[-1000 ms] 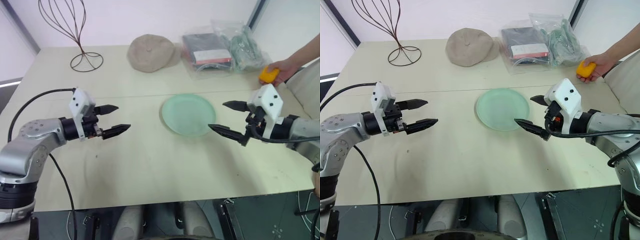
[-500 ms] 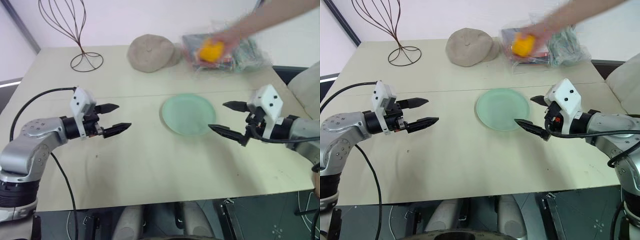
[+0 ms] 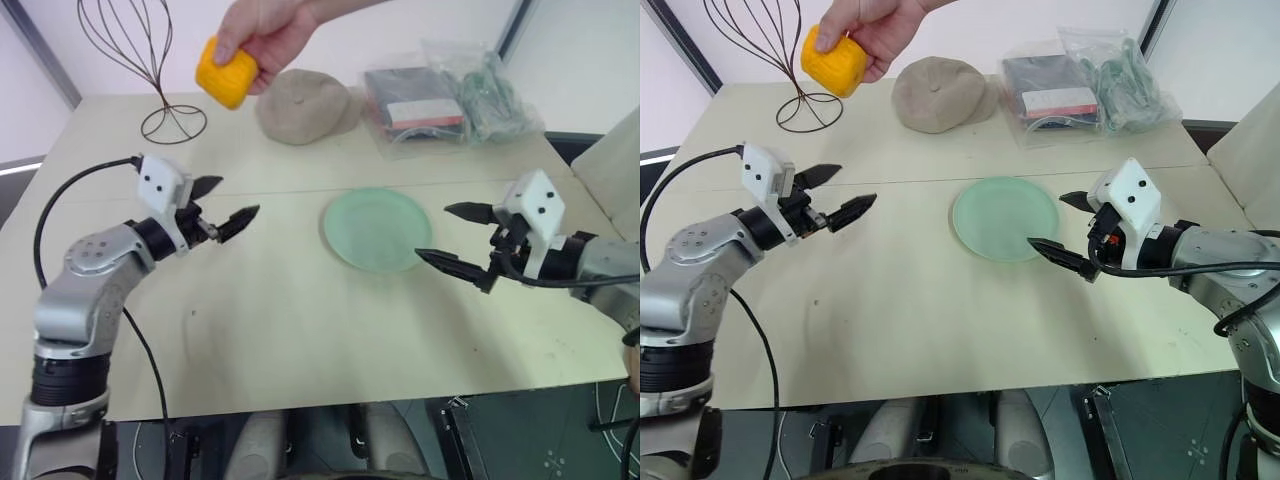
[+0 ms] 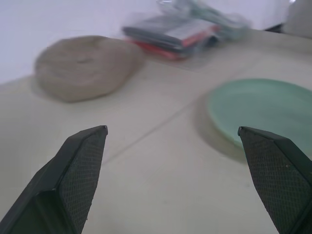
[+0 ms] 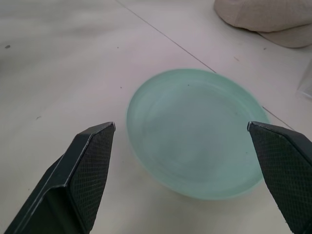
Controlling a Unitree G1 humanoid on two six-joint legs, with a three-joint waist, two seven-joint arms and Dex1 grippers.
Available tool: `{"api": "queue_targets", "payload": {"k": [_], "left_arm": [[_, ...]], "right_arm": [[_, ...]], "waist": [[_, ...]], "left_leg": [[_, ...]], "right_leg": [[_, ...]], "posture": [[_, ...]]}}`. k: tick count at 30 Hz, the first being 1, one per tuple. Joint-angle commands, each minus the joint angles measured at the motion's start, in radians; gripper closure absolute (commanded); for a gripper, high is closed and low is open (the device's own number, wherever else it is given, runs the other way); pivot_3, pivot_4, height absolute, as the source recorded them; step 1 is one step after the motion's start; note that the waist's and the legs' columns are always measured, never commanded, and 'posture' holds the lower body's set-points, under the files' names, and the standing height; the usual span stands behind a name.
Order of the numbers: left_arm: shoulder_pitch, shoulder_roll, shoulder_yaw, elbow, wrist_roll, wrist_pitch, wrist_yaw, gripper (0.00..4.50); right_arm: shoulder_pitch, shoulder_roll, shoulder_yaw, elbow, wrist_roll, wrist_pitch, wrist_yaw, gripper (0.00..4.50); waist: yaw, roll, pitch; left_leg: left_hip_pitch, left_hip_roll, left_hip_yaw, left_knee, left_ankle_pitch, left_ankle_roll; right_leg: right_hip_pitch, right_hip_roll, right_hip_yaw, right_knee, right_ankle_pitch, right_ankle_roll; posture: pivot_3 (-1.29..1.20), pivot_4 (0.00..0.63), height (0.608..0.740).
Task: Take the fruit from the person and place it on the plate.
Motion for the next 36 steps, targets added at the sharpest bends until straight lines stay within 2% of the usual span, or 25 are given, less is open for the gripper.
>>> {"api": "queue_targets", "payload": {"k": [1, 6, 11, 18, 36], "left_arm": [[0.001, -0.012, 0.001, 0.010, 0.160, -0.174, 0.112, 0.00], [-0.039, -0.023, -0.037, 0.079, 0.327, -0.397, 0.190, 0.00], [-0.079, -0.049, -0.060, 0.123, 0.356, -0.524, 0.182, 0.00], [-0.154, -0.091, -0.057, 0.192, 0.328, -0.601, 0.155, 0.00], [-0.269, -0.097, -0.078, 0.317, 0.379, -0.759, 0.162, 0.00]], "right_arm": [[-0.018, 0.001, -0.009, -0.021, 0.008, -0.019, 0.000, 0.05], [-0.030, -0.001, 0.000, -0.011, 0.006, -0.027, 0.003, 0.05], [-0.034, -0.002, 0.005, -0.010, 0.002, -0.034, 0.003, 0.05], [-0.035, -0.002, 0.005, -0.015, 0.002, -0.034, -0.003, 0.05], [-0.039, 0.002, 0.005, -0.025, 0.006, -0.029, -0.020, 0.05]], "waist": [[0.001, 0.000, 0.000], [0.011, 0.000, 0.000], [0.022, 0.000, 0.000], [0.021, -0.001, 0.000], [0.021, -0.001, 0.000]], "left_leg": [[0.000, 0.000, 0.000, 0.000, 0.000, 0.000], [0.000, 0.000, 0.000, 0.000, 0.000, 0.000], [0.000, 0.000, 0.000, 0.000, 0.000, 0.000], [0.000, 0.000, 0.000, 0.001, 0.000, 0.000], [0.000, -0.001, 0.000, 0.001, 0.000, 0.000]], "right_leg": [[0.000, 0.000, 0.000, 0.000, 0.000, 0.000], [0.000, 0.000, 0.000, 0.000, 0.000, 0.000], [0.000, -0.001, 0.000, 0.000, 0.000, 0.000], [0.001, 0.000, 0.000, 0.000, 0.000, 0.000], [0.001, 0.001, -0.001, 0.000, 0.000, 0.000]], "posture": [[0.00, 0.150, 0.740], [0.00, 0.150, 0.740], [0.00, 0.150, 0.740], [0.00, 0.150, 0.740], [0.00, 0.150, 0.740]]}}
